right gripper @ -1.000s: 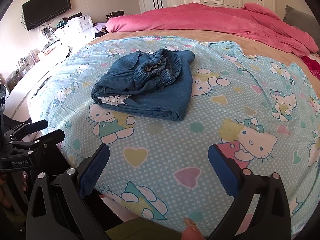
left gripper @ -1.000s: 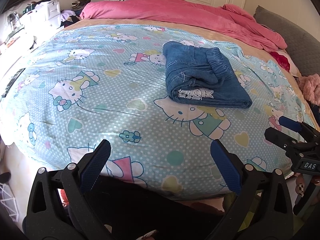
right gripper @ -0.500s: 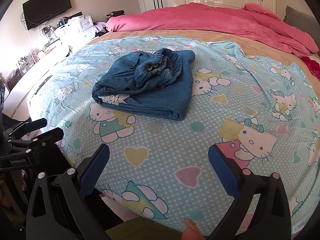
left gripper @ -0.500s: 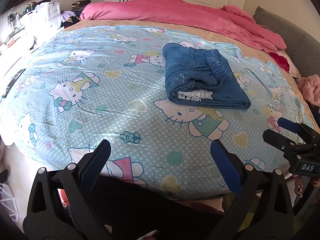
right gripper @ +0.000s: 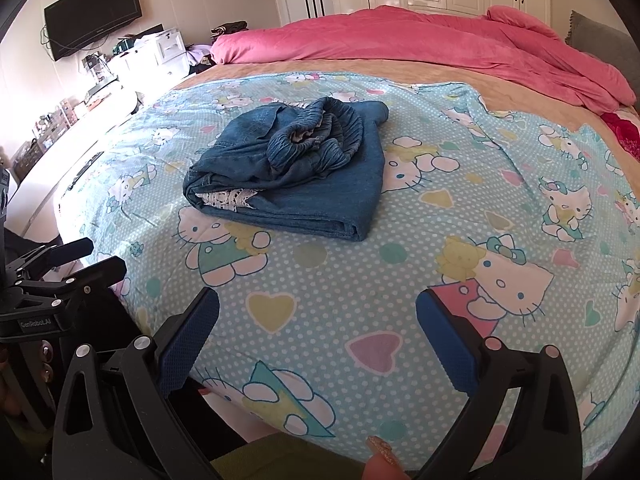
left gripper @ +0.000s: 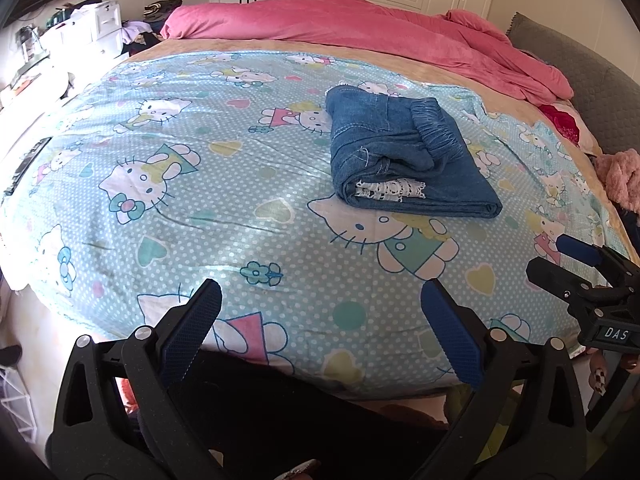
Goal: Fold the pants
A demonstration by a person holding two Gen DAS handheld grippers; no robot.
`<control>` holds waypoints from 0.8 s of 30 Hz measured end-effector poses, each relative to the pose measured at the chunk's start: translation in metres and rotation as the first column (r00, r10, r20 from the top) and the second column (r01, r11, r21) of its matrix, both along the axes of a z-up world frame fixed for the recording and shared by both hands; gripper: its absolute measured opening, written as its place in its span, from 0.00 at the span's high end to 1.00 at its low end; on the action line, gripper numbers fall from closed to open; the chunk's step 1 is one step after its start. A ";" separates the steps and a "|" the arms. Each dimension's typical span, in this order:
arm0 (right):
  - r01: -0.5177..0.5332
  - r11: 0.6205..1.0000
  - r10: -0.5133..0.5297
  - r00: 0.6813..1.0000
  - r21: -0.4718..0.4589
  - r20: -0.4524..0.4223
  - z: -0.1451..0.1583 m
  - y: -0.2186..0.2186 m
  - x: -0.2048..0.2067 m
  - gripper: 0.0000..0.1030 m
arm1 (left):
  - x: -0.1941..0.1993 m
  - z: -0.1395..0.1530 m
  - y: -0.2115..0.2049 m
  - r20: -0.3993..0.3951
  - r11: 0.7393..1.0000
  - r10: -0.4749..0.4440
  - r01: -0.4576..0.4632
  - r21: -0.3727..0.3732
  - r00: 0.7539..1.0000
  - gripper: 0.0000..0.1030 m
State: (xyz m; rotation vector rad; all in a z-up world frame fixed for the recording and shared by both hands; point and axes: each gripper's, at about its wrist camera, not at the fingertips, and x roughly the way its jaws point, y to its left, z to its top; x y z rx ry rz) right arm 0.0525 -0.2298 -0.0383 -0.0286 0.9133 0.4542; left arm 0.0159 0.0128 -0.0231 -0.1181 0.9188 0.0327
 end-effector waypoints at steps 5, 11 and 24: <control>0.001 1.000 -0.001 1.000 -0.001 -0.004 0.000 0.000 0.000 0.04 | -0.001 0.000 0.000 -0.003 1.000 0.002 -0.002 0.002 1.000 0.09; 0.000 1.000 0.000 1.000 -0.002 0.002 0.003 0.000 0.000 0.04 | -0.002 0.001 0.001 -0.002 1.000 0.005 -0.005 0.000 1.000 0.09; 0.018 1.000 -0.018 1.000 -0.003 0.004 0.003 -0.003 0.001 0.04 | -0.002 0.002 0.001 -0.007 1.000 0.004 -0.004 -0.001 1.000 0.09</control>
